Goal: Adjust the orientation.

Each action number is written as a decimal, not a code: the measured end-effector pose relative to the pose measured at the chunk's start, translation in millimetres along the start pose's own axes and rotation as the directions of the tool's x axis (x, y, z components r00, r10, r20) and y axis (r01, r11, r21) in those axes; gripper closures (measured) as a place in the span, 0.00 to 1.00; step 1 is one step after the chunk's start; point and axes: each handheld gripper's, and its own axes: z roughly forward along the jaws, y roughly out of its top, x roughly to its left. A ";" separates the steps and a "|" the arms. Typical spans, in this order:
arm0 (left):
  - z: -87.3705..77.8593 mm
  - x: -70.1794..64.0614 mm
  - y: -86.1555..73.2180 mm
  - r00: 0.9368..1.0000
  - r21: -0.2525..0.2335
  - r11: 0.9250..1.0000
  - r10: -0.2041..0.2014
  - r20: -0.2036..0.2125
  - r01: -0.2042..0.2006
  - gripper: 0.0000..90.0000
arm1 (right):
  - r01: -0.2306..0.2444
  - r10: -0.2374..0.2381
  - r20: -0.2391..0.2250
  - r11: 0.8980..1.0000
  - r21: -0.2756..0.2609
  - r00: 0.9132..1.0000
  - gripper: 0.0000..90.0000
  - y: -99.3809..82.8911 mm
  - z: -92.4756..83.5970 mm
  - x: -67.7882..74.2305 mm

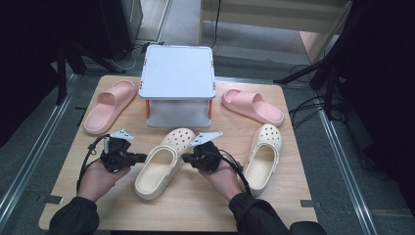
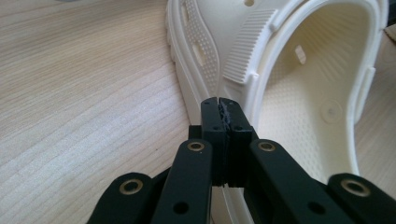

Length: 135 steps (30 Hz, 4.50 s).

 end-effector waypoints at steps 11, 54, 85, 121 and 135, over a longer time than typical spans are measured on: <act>0.8 -9.7 -7.5 0.999 0.004 1.000 0.001 0.047 -0.001 0.99 | -0.014 0.014 0.015 1.000 -0.006 1.000 0.98 3.5 3.5 -6.8; -24.4 -0.5 5.6 0.997 -0.121 0.992 0.050 0.057 -0.043 0.51 | -0.066 0.070 0.076 0.996 -0.057 0.995 0.64 -14.5 -84.8 -26.6; -15.6 8.1 24.5 0.993 -0.093 0.994 0.062 0.095 -0.053 0.51 | -0.223 0.249 0.280 0.967 -0.123 0.927 0.63 -76.2 -175.5 -65.1; -11.9 7.4 23.1 0.994 -0.074 0.996 0.058 0.089 -0.052 0.51 | -0.422 0.415 0.512 0.900 -0.109 0.752 0.68 -105.7 -173.6 -117.3; -13.3 8.6 22.3 0.995 -0.083 0.996 0.053 0.088 -0.046 0.51 | -0.353 0.367 0.521 0.926 -0.132 0.770 0.85 -91.0 -188.7 -110.4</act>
